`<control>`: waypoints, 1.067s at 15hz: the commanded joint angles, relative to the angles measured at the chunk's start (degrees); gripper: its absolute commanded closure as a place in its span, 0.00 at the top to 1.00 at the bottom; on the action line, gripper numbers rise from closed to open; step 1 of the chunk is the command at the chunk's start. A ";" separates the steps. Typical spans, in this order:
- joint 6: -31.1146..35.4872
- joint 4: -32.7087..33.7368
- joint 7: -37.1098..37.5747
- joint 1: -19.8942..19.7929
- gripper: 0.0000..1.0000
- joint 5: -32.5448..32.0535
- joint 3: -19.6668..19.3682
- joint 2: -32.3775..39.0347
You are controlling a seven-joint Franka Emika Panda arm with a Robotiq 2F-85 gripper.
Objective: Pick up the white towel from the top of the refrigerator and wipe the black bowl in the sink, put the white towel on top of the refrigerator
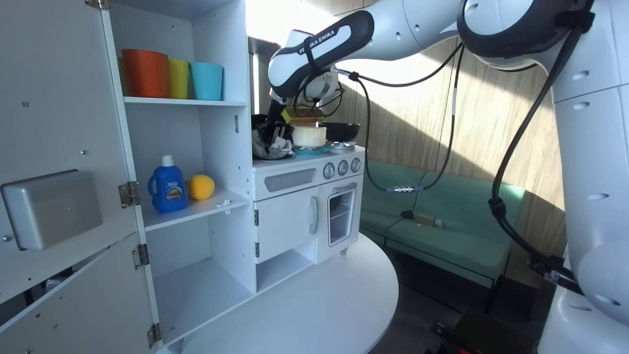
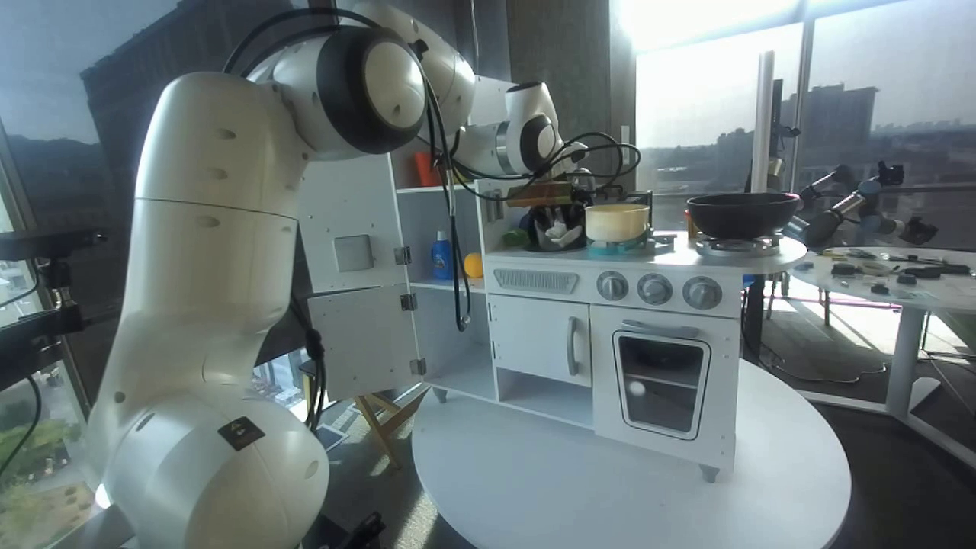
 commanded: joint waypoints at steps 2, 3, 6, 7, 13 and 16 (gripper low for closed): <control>-5.19 0.72 -1.16 -0.52 0.12 4.98 1.75 -0.65; -6.15 0.85 -2.42 -0.76 0.12 7.40 2.57 -0.68; -5.64 1.19 -5.25 -0.35 0.12 10.08 3.64 -0.44; -4.38 1.29 -5.50 0.00 0.12 9.14 3.52 -0.37; 5.88 1.25 -0.08 0.51 0.12 2.87 0.37 -0.47; 4.08 0.90 4.21 0.71 0.12 0.42 -1.07 -1.31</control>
